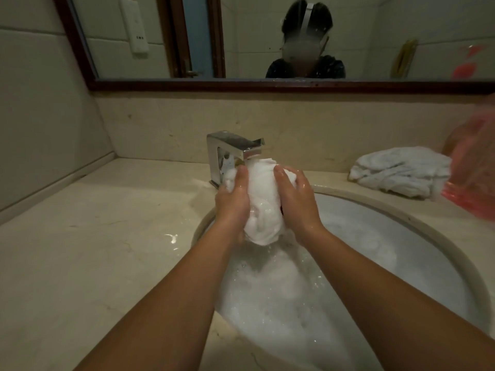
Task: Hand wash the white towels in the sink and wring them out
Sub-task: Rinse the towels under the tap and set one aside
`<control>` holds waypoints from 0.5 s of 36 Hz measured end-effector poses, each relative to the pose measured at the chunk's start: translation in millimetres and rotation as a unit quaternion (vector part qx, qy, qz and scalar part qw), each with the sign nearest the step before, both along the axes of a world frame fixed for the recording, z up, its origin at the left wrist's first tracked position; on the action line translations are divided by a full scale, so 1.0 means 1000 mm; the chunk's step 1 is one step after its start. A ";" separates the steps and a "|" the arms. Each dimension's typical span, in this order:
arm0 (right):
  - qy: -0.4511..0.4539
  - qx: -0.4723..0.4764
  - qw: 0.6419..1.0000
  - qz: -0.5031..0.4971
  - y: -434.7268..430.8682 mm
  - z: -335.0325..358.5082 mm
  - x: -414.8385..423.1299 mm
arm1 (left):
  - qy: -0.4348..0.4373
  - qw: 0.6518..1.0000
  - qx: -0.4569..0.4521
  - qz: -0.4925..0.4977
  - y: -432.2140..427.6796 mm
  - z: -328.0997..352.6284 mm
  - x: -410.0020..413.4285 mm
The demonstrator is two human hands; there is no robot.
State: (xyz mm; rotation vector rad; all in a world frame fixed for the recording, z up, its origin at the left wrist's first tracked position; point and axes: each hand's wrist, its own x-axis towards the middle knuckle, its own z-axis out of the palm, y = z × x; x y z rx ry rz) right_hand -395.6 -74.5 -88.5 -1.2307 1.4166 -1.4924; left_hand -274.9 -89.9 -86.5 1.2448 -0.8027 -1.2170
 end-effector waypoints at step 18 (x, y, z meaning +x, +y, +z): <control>-0.298 0.237 0.918 0.109 0.007 0.010 0.017 | -0.300 0.934 -0.193 0.020 0.015 -0.002 -0.001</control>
